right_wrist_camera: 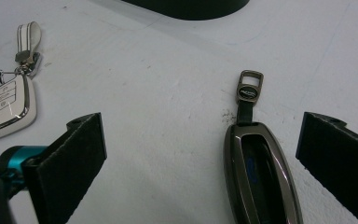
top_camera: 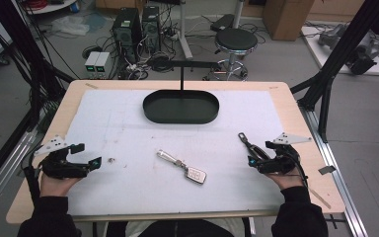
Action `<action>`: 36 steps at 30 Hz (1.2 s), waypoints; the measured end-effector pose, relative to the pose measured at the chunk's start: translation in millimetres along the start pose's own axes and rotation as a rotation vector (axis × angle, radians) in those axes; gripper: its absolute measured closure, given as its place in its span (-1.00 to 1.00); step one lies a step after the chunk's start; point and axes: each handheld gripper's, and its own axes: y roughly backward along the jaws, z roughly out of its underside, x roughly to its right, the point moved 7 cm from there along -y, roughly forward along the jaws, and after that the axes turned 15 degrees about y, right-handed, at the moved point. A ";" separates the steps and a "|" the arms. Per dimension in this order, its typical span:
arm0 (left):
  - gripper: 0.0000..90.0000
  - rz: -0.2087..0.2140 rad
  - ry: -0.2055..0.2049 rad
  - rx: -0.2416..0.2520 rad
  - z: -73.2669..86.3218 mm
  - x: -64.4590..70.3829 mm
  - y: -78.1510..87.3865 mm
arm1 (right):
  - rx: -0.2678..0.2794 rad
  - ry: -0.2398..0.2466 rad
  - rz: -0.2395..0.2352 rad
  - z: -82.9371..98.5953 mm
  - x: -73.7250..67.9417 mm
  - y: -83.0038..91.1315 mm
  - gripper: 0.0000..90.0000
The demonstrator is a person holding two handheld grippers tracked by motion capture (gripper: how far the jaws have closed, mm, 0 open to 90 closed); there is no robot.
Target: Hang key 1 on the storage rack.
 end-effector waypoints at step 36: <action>-0.89 -0.013 -0.003 -0.025 4.1 -2.1 -4.6 | -0.050 0.031 0.017 -17.2 5.9 -18.0 -0.98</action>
